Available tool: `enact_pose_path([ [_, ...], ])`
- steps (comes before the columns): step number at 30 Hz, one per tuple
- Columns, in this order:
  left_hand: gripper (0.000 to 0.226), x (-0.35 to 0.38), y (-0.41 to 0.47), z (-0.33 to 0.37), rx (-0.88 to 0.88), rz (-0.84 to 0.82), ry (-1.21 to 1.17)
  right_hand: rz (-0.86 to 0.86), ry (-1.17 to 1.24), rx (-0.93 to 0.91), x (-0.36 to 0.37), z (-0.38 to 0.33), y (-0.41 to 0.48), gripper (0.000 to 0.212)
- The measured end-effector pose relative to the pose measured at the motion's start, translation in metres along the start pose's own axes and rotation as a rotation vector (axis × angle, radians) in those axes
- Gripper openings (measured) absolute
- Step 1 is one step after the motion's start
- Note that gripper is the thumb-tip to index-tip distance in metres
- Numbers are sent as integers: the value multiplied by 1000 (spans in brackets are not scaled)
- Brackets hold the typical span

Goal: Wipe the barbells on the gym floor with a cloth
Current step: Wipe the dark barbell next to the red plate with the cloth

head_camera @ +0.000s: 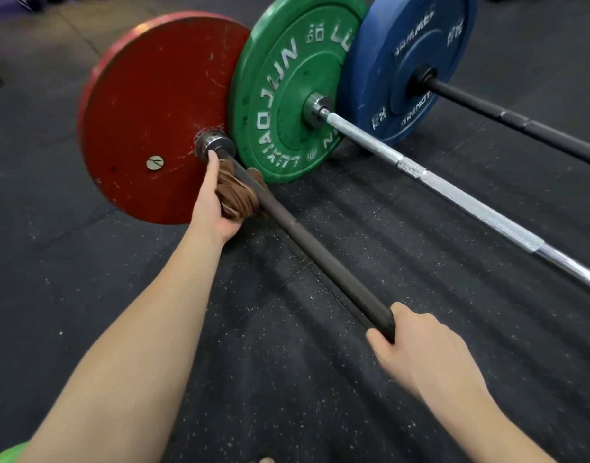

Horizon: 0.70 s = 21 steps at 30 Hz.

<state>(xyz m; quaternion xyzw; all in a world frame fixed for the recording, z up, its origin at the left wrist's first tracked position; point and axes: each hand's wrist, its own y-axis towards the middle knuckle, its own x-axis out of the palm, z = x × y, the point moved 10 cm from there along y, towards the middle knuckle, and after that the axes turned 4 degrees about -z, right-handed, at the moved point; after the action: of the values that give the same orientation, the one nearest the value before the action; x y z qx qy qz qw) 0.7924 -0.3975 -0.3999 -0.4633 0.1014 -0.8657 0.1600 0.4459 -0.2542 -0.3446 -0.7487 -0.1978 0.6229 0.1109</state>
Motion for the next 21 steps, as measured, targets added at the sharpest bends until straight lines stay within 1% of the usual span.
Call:
enact_pose_path([
  [5,59,-8,11,10,35,156,86,4,2,-2,1,0,0,31],
  [8,64,-15,23,33,59,234,133,1,-2,-4,1,-1,1,31],
  [11,71,-15,33,39,39,237,163,-8,-11,1,2,1,1,30],
  [13,71,-15,32,40,44,229,176,5,-4,-11,-1,-2,1,30],
  [18,52,-9,8,21,64,226,168,1,12,-3,1,1,0,32],
  [21,48,-8,-9,-7,56,189,72,-7,-2,14,-1,0,0,33],
])
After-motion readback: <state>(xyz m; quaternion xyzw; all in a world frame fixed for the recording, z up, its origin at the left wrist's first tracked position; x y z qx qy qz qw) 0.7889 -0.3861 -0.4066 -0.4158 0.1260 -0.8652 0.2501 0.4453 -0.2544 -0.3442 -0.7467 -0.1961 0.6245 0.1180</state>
